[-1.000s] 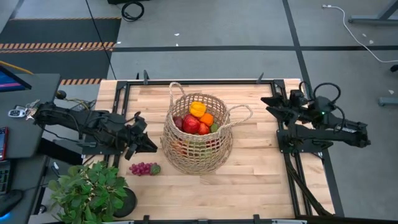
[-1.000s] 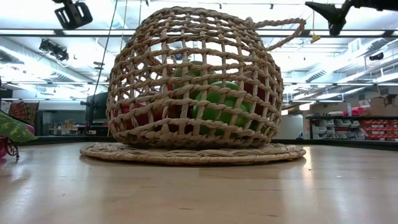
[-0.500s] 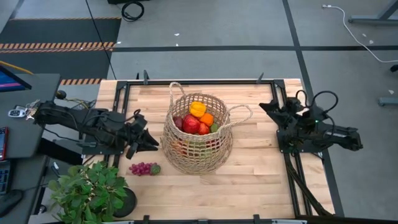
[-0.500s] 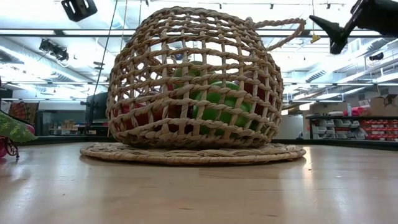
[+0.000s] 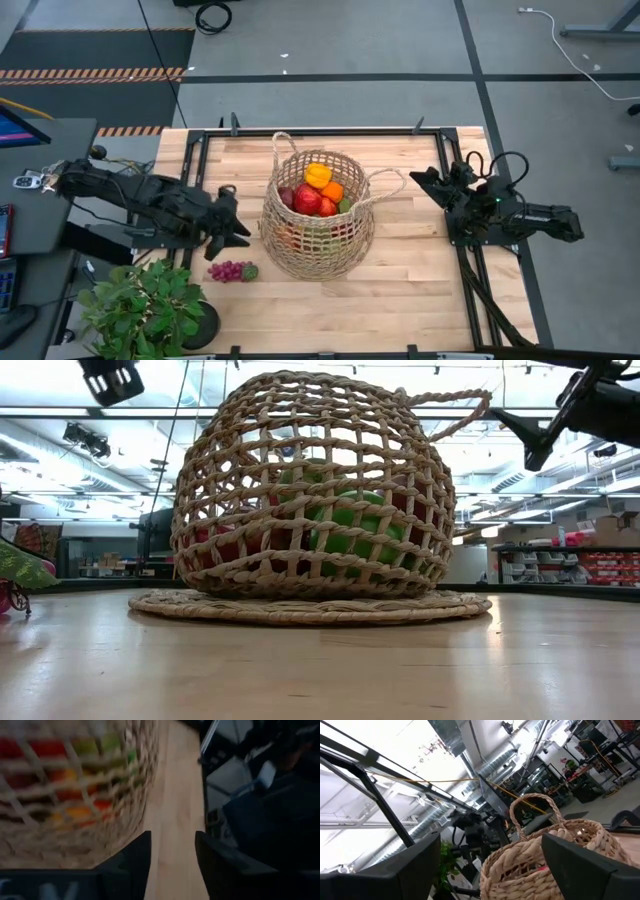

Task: Build produce basket
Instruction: Put the violet grapes into the brown basket

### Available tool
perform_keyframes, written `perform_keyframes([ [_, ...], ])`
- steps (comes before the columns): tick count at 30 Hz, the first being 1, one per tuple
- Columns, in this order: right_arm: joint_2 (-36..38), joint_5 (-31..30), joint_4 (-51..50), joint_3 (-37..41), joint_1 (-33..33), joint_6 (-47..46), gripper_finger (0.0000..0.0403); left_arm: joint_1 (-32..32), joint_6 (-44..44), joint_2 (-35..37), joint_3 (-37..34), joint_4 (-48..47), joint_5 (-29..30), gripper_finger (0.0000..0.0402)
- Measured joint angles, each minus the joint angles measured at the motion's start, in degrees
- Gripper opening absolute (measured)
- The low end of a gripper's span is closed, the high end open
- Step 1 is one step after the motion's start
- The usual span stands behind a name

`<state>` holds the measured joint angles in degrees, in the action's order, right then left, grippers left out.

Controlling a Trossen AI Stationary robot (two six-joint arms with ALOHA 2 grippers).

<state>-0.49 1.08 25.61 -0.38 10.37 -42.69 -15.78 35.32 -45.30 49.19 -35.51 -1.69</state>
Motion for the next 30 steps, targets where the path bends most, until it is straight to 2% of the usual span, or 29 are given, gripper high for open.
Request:
perform_keyframes([
  [8, -0.1, -0.8, -0.6, 0.0, 0.0, 1.7, 0.0348, -2.1, 6.6, -7.5, 0.0, -10.1, -0.2, 0.0244],
  [14, -0.1, -0.9, -7.6, 0.0, 0.0, 15.3, 0.0348, -2.1, 7.2, -12.0, 0.0, -16.3, -2.0, 0.031],
  [19, -0.1, -1.5, -12.4, 0.0, 0.0, 28.8, 0.0348, -3.0, 2.9, -15.4, 0.0, -19.3, -2.2, 0.0311],
  [25, -0.2, -1.5, -12.8, 0.0, 0.0, 29.3, 0.0348, -6.1, -0.3, -18.6, 0.0, -19.2, -2.1, 0.0305],
  [30, -0.2, -1.5, -12.8, 0.0, 0.0, 29.2, 0.0348, -7.7, 0.0, -18.8, 0.0, -19.2, 0.8, 0.0305],
])
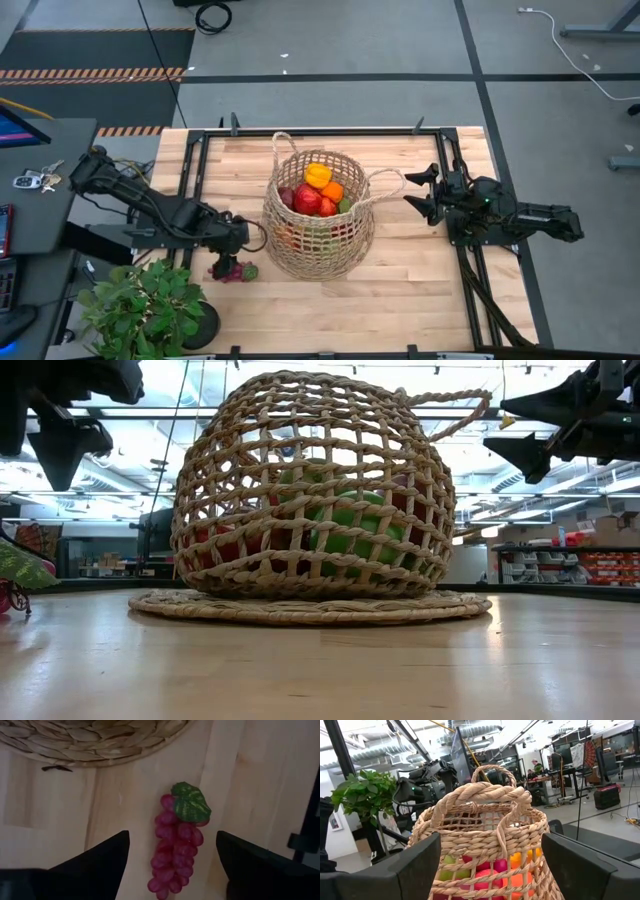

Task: Build produce basket
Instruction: Put the violet grapes into the brown basket

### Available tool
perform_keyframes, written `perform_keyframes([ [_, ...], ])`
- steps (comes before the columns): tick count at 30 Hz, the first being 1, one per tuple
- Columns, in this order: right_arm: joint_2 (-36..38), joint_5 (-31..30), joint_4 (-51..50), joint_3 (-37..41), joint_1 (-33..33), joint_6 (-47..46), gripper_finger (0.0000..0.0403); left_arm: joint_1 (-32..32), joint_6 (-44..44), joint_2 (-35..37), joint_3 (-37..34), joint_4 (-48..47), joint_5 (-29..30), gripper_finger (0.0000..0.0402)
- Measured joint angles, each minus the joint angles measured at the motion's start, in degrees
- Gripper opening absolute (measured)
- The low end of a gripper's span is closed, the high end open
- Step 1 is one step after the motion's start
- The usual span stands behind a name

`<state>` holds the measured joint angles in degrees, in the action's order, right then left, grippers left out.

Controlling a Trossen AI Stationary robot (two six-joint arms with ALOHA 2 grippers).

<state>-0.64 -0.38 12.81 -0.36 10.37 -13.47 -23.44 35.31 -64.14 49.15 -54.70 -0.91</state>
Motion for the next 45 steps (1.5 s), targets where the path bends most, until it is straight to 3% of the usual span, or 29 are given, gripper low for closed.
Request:
perform_keyframes([
  [7, 0.0, 0.0, 0.2, 0.0, 0.0, 0.0, 0.0348, -3.4, 0.1, 0.1, -0.5, 1.7, 2.9, 0.0302],
  [13, 0.0, 0.0, 0.4, 0.0, 0.0, 0.0, 0.0348, -8.5, 4.1, 0.5, -6.5, 9.9, 3.8, 0.0302],
  [18, 0.0, 0.0, 0.4, 0.0, 0.0, 0.0, 0.0348, -11.2, 7.9, 0.3, -10.7, 10.7, 7.3, 0.0302],
  [26, 0.0, 0.0, 0.5, 0.0, 0.0, 0.0, 0.0348, -15.1, 9.1, 0.3, -14.8, 18.4, 7.1, 0.0302],
  [36, 0.0, 0.0, 0.5, 0.0, 0.0, 0.0, 0.0348, -15.4, 10.9, 0.3, -19.1, 18.9, 7.0, 0.0301],
  [45, 0.0, 0.0, 0.5, 0.0, 0.0, 0.0, 0.0348, -15.4, 7.3, 0.3, -19.6, 19.1, 7.1, 0.0242],
])
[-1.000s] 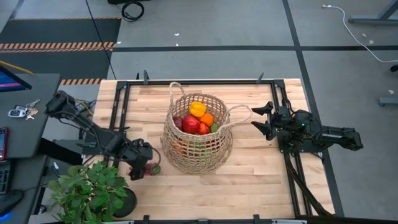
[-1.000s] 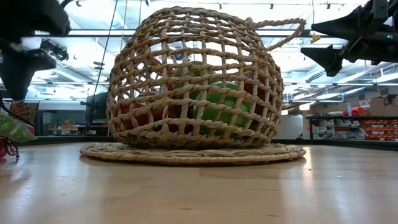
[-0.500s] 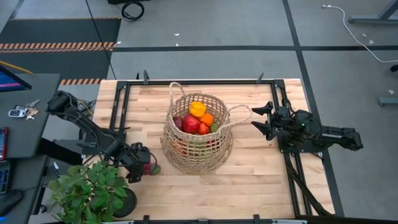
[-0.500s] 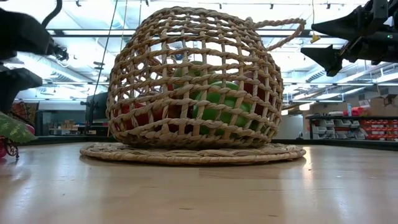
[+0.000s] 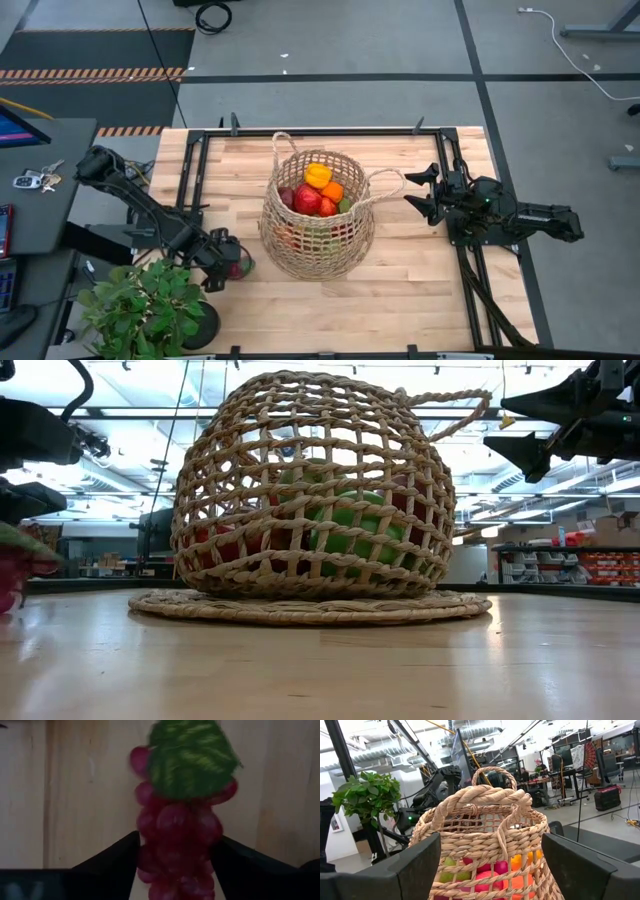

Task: Build produce basket
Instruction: Put the violet grapes into the brown basket

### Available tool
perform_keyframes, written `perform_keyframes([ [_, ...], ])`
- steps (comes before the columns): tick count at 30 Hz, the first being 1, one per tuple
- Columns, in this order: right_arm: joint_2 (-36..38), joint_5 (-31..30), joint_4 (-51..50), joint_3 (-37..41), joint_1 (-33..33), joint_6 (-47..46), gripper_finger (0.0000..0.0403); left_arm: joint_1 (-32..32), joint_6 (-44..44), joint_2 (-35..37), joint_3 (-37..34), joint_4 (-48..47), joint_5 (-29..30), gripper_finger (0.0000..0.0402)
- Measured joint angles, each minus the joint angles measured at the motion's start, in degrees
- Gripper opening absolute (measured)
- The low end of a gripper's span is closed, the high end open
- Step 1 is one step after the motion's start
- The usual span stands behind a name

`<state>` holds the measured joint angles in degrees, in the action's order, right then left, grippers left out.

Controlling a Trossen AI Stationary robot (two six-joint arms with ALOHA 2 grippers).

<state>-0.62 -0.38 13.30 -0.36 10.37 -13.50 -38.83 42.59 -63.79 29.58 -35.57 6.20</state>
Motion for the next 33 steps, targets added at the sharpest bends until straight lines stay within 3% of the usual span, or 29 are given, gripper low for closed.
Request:
perform_keyframes([
  [7, 0.0, 0.0, 0.0, 0.0, 0.0, 0.0, 0.0348, 0.0, 1.5, 0.0, 0.0, 0.1, 0.2, 0.0165],
  [12, 0.0, 0.0, 0.0, 0.0, 0.0, 0.0, 0.0348, 0.0, 4.9, 0.7, 0.0, 0.1, -0.3, 0.0132],
  [25, 0.0, 0.0, 0.0, 0.0, 0.0, 0.0, 0.0348, 2.1, 9.0, 14.1, 0.0, 1.9, -0.8, 0.0121],
  [33, 0.0, 0.0, 0.0, 0.0, 0.0, 0.0, 0.0348, 8.2, 9.8, 25.0, 0.1, 14.3, -0.7, 0.0121],
])
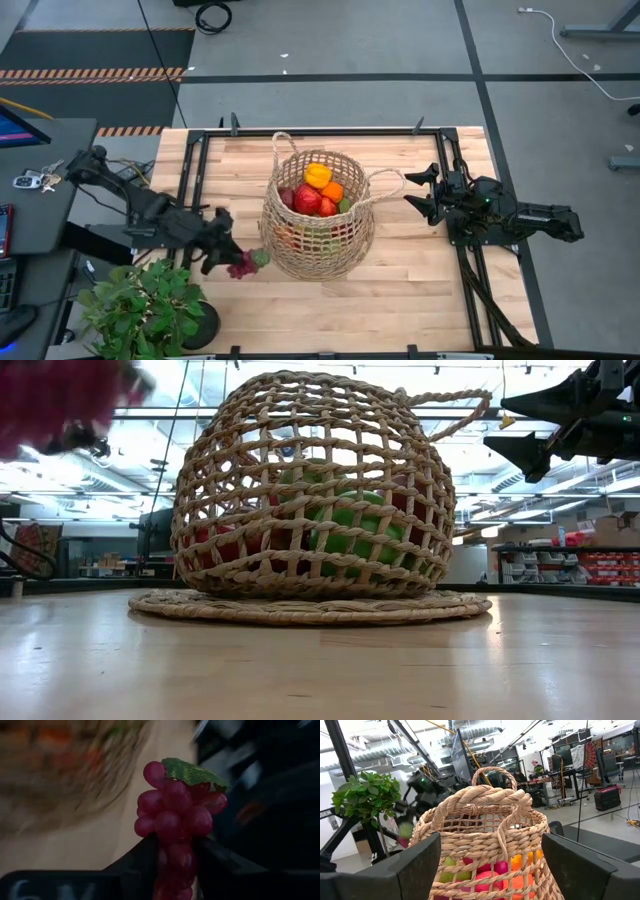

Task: Build produce basket
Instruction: Put the violet grapes into the brown basket

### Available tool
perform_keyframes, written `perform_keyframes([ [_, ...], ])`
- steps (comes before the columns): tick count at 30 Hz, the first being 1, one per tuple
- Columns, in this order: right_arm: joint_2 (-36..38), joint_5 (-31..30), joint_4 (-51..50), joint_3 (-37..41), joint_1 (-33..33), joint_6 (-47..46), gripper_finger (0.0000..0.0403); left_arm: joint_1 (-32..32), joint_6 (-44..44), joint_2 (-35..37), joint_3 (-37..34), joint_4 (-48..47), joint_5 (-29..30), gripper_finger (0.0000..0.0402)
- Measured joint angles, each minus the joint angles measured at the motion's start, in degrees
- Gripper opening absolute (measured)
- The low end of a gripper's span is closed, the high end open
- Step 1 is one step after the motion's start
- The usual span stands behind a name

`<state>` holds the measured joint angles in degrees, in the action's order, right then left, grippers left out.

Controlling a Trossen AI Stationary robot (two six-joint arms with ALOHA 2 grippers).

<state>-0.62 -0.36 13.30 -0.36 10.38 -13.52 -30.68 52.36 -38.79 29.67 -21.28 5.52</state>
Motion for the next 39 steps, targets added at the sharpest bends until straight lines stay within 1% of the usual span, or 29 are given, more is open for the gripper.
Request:
perform_keyframes([
  [4, 0.0, 0.0, 0.0, 0.0, 0.0, 0.0, 0.0348, 2.7, 0.0, 3.6, 0.0, 7.9, 0.0, 0.0121],
  [8, 0.0, 0.0, 0.0, 0.0, 0.0, 0.0, 0.0348, 5.8, 0.0, 5.3, 0.0, 15.2, 0.0, 0.0121],
  [14, 0.0, 0.0, 0.0, 0.0, 0.0, 0.0, 0.0348, 11.4, -0.9, 5.5, 0.0, 30.4, 0.0, 0.0121],
  [17, 0.0, 0.0, 0.0, 0.0, 0.0, 0.0, 0.0348, 15.2, -1.0, 5.0, 0.1, 36.5, 0.0, 0.0121],
  [19, 0.0, 0.0, 0.0, 0.0, 0.0, 0.0, 0.0348, 17.8, -2.4, 3.9, 1.6, 38.8, 0.0, 0.0121],
  [23, 0.0, 0.0, 0.0, 0.0, 0.0, 0.0, 0.0348, 21.1, -8.9, -0.8, 8.5, 39.6, 0.1, 0.0121],
  [31, 0.0, 0.0, 0.0, 0.0, 0.0, 0.0, 0.0348, 25.7, -19.1, -14.1, 24.2, 38.7, -0.7, 0.0121],
  [36, 0.0, 0.0, 0.0, 0.0, 0.0, 0.0, 0.0348, 28.5, -28.3, -23.0, 34.9, 32.5, -1.0, 0.0121],
  [39, 0.0, 0.0, 0.0, 0.0, 0.0, 0.0, 0.0348, 30.8, -31.2, -28.3, 41.3, 28.0, -0.9, 0.0121],
])
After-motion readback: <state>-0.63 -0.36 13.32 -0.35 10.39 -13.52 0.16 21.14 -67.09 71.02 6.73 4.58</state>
